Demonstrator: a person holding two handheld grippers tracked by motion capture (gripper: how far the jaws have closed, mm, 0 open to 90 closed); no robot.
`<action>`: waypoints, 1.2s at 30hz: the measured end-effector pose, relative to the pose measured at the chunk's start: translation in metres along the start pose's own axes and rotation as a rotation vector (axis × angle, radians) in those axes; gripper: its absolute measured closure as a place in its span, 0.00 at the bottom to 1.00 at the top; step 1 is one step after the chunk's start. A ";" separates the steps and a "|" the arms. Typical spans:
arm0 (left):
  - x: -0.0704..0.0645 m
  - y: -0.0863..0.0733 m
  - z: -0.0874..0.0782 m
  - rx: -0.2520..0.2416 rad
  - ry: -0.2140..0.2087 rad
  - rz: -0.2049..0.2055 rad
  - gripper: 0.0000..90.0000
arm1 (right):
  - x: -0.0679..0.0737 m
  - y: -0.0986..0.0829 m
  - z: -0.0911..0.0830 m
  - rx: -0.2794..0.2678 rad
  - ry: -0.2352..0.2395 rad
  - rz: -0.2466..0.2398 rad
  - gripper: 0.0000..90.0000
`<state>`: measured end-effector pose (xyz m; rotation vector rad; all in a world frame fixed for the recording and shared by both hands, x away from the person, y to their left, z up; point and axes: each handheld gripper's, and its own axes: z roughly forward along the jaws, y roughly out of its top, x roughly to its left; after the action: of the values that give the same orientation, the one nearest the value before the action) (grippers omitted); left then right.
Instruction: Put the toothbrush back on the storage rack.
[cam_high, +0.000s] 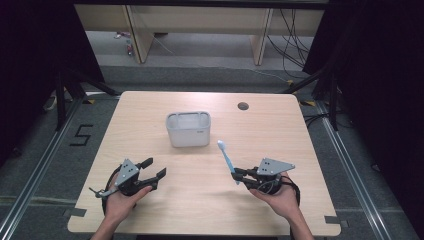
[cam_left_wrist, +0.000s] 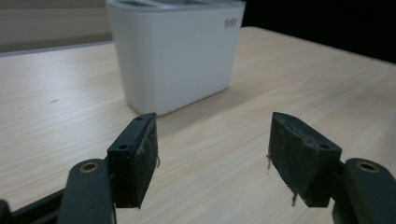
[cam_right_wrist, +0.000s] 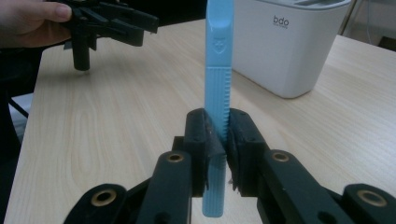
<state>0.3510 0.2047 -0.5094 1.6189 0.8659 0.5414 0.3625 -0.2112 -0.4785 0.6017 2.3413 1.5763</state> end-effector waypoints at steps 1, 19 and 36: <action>0.000 0.000 0.000 0.000 0.000 0.000 0.36 | 0.000 0.000 0.000 0.000 0.000 0.000 0.88; -0.049 0.052 0.034 -0.052 -0.221 0.017 0.40 | 0.008 0.008 0.020 -0.098 -0.034 0.040 0.88; -0.077 0.077 0.069 -0.034 -0.333 0.031 0.52 | 0.013 0.013 0.038 -0.122 -0.033 0.062 0.88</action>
<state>0.3738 0.0972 -0.4430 1.6347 0.5809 0.2934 0.3704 -0.1698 -0.4804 0.6726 2.2041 1.7078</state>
